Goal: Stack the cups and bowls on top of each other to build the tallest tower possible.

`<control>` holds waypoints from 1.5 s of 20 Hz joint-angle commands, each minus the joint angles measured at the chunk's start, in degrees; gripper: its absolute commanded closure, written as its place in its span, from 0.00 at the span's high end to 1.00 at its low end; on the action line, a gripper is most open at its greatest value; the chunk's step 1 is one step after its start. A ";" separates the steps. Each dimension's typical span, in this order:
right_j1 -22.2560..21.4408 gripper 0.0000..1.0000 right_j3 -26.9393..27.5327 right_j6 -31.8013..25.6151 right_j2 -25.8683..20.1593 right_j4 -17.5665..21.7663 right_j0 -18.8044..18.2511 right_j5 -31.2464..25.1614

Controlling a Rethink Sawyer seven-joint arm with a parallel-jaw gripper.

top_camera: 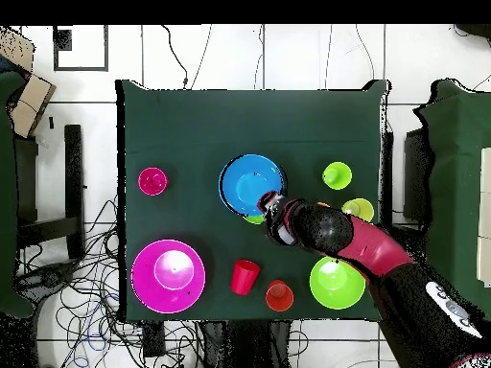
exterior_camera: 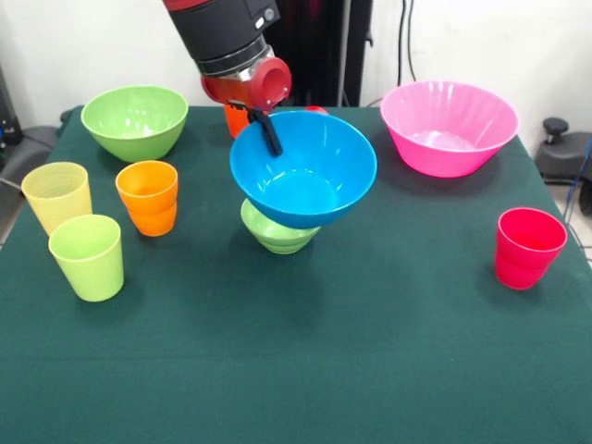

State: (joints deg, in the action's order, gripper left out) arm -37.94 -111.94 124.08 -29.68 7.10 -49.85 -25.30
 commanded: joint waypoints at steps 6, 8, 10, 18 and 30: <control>-1.59 0.00 -3.26 -2.80 -1.34 5.05 0.05 0.39; -1.64 0.00 -3.18 -2.70 -1.06 5.28 0.11 0.40; -1.69 0.00 -3.19 -2.53 -0.75 5.52 0.17 0.51; -1.59 0.00 -3.30 -1.82 -0.20 6.52 0.49 1.21; -1.79 0.00 -3.87 -0.63 1.47 8.60 1.26 1.84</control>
State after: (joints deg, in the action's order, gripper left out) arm -39.71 -112.04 124.08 -29.45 11.38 -49.85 -25.30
